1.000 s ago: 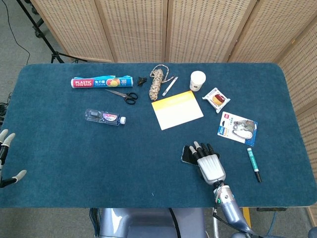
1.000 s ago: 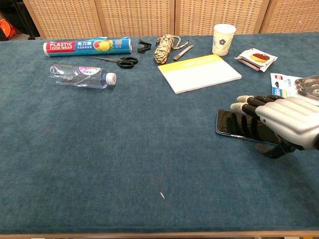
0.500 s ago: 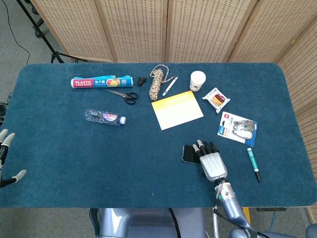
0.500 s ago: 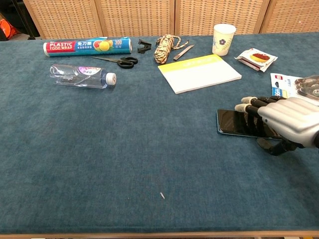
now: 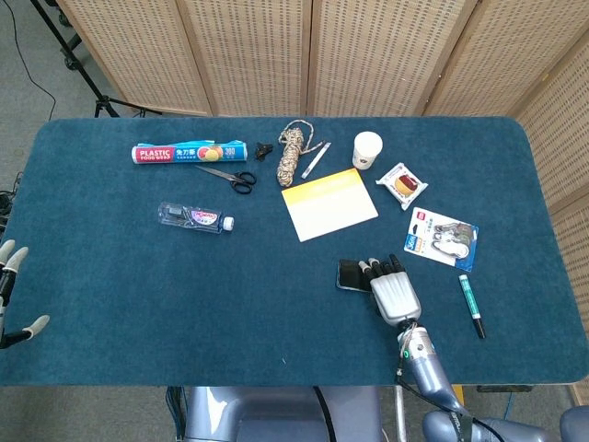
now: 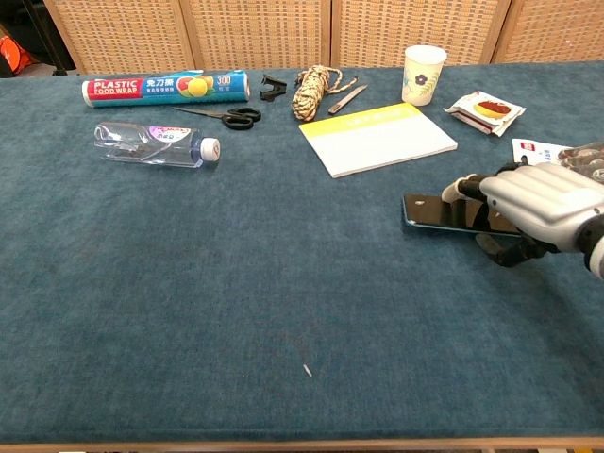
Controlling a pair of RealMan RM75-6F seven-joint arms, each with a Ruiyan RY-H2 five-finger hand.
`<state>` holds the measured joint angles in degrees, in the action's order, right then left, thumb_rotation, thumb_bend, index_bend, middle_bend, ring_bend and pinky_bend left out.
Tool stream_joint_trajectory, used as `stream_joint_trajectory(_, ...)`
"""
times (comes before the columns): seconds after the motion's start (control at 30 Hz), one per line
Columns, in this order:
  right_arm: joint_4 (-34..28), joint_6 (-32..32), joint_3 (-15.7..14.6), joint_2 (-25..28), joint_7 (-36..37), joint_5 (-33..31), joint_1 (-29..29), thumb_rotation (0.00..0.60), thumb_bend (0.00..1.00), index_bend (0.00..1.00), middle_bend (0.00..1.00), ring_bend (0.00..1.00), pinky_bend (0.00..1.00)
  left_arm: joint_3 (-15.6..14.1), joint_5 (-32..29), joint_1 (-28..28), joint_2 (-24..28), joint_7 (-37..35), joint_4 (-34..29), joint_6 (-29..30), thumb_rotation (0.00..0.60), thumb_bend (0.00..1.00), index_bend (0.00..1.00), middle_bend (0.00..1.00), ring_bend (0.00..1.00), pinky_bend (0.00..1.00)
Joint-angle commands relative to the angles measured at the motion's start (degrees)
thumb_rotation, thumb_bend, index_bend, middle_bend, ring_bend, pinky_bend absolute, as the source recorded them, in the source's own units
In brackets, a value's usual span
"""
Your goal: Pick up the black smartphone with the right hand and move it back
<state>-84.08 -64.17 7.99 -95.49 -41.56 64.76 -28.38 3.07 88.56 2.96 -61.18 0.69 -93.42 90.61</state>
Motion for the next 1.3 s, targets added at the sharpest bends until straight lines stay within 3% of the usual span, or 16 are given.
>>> stream_joint_trajectory(0.03, 0.31, 1.03, 1.95, -0.24, 0.05, -1.45, -1.62, 0.600, 0.99, 0.38, 0.48, 0.41, 0.12, 0.02, -0.04, 0.01, -0.01, 0.03, 0.01, -0.03, 0.600, 0.00, 0.00, 0.00, 0.00, 0.00)
stream_joint_trajectory(0.27, 3.26, 4.18, 7.33, -1.04, -4.14, -7.90, -7.30, 0.600, 1.00, 0.40, 0.54, 0.46, 0.14, 0.04, -0.12, 0.07, 0.00, 0.03, -0.01, -0.16, 0.600, 0.00, 0.00, 0.00, 0.00, 0.00)
stream_joint_trajectory(0.53, 16.98, 8.37, 11.24, -4.12, -4.01, -12.86, -13.80, 0.600, 0.98, 0.41, 0.53, 0.48, 0.17, 0.22, -0.61, 0.06, 0.12, -0.30, 0.02, -0.27, 0.600, 0.00, 0.00, 0.00, 0.00, 0.00)
stream_joint_trajectory(0.57, 18.09, 8.95, 11.27, -4.13, -3.62, -13.06, -14.17, 0.600, 0.92, 0.41, 0.48, 0.43, 0.17, 0.29, -0.76, 0.06, 0.15, -0.37, 0.02, -0.30, 0.600, 0.00, 0.00, 0.00, 0.00, 0.00)
stream_joint_trajectory(0.63, 20.78, 9.13, 10.93, -3.73, -3.78, -12.20, -15.06, 0.600, 0.70, 0.37, 0.31, 0.26, 0.17, 0.49, -1.18, -0.01, 0.21, -0.59, 0.06, -0.23, 0.600, 0.00, 0.00, 0.00, 0.00, 0.00)
stream_joint_trajectory(0.73, 22.14, 8.88, 10.55, -3.26, -2.90, -11.10, -15.53, 0.600, 0.55, 0.24, 0.12, 0.07, 0.15, 0.54, -1.27, -0.07, 0.25, -0.75, 0.17, -0.16, 0.600, 0.00, 0.00, 0.00, 0.00, 0.00)
stream_joint_trajectory(0.8, 21.30, 8.19, 10.57, -2.46, -1.35, -10.11, -15.36, 0.600, 0.54, 0.20, 0.08, 0.02, 0.14, 0.54, -1.32, -0.09, 0.28, -0.85, 0.19, -0.16, 0.600, 0.00, 0.00, 0.00, 0.00, 0.00)
stream_joint_trajectory(1.0, 13.46, 2.86, 8.69, 2.60, 3.50, -3.48, -12.73, 0.600, 0.42, 0.20, 0.07, 0.02, 0.14, 0.65, -1.35, -0.24, 0.29, -1.05, 0.38, 0.19, 0.600, 0.00, 0.00, 0.00, 0.00, 0.00)
stream_joint_trajectory(1.17, 2.21, -3.29, 4.78, 9.98, 8.41, 2.75, -6.94, 0.600, 0.36, 0.20, 0.07, 0.02, 0.13, 0.49, -1.15, -0.30, 0.06, -0.68, 0.55, 0.24, 0.600, 0.00, 0.00, 0.00, 0.00, 0.00)
stream_joint_trajectory(1.3, -2.87, -7.88, 1.12, 14.59, 11.69, 7.39, -2.43, 0.600, 0.30, 0.20, 0.07, 0.01, 0.11, 0.40, -0.80, -0.41, -0.19, -0.30, 0.65, 0.59, 0.600, 0.00, 0.00, 0.00, 0.00, 0.00)
